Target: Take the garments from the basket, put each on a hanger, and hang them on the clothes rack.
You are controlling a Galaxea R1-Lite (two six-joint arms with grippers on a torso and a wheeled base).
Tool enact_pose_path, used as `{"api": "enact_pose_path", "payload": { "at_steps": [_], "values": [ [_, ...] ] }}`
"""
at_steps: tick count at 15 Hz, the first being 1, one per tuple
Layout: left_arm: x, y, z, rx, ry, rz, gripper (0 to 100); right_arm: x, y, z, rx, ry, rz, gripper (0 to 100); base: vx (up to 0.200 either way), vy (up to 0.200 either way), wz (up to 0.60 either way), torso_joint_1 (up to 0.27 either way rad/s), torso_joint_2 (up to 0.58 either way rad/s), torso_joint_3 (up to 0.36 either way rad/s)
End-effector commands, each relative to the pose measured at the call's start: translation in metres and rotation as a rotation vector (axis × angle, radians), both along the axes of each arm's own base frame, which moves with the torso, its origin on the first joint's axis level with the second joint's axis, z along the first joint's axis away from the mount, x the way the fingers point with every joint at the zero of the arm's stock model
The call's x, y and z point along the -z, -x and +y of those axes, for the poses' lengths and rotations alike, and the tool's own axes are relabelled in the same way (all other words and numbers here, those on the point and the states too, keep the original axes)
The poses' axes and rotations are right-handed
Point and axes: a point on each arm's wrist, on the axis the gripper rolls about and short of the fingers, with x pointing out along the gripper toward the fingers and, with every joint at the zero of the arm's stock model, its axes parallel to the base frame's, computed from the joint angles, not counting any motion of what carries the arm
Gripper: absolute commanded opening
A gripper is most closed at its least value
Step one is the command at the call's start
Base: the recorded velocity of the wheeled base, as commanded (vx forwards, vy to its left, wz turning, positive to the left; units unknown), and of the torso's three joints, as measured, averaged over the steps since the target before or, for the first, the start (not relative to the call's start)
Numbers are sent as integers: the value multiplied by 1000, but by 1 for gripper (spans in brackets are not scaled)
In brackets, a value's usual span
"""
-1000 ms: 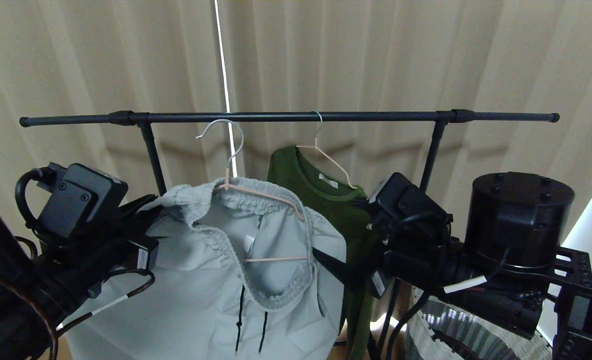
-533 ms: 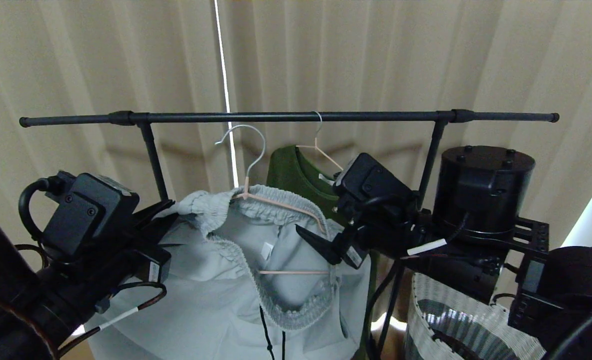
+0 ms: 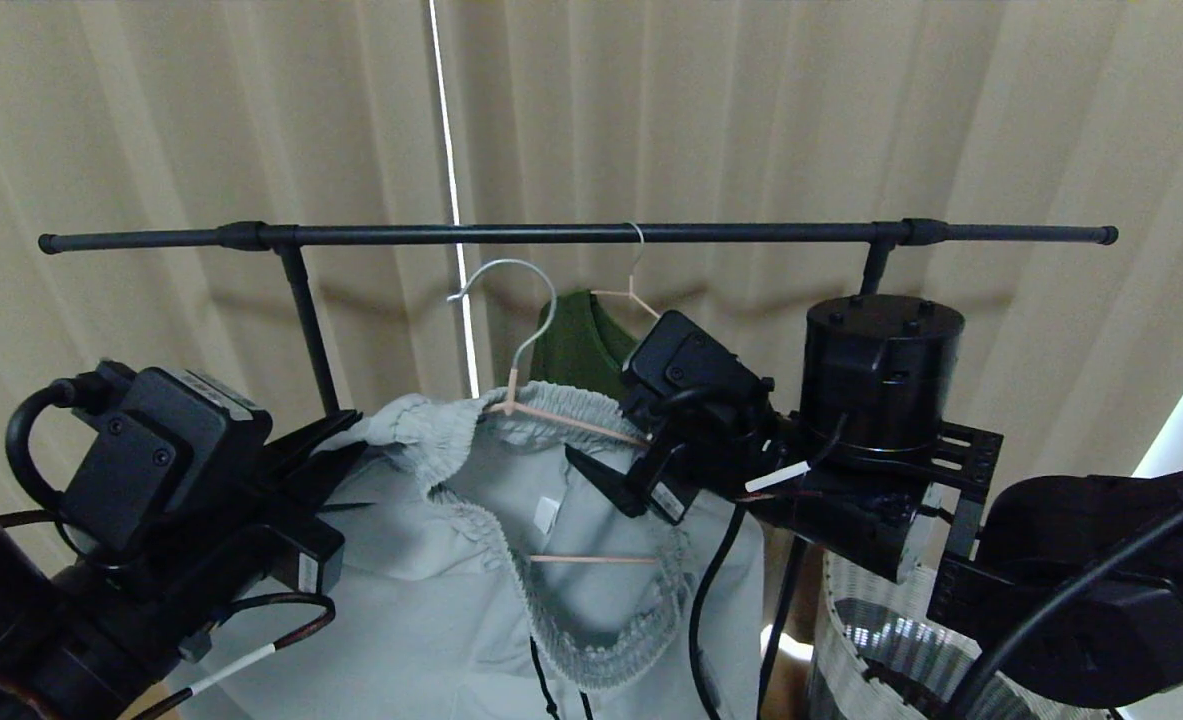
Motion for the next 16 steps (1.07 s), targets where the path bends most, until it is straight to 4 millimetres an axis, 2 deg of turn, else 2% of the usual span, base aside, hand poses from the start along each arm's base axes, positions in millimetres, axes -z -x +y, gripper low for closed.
{"api": "enact_pose_path", "payload": {
  "at_steps": [1,5,6,16],
  "values": [
    [-3,0,0,-1,12,-9,0,1,1,-1,1,3,2,100,0,0,0,0,0,0],
    [-2,1,1,-1,11,-7,0,1,3,-3,2,0,2,100,0,0,0,0,0,0],
    [-2,1,1,-1,13,-10,0,1,3,-3,2,-1,1,0,0,0,0,0,0,0],
    [6,5,3,1,-4,17,0,-2,5,-4,-2,-13,-7,0,0,0,0,0,0,0]
  ]
}}
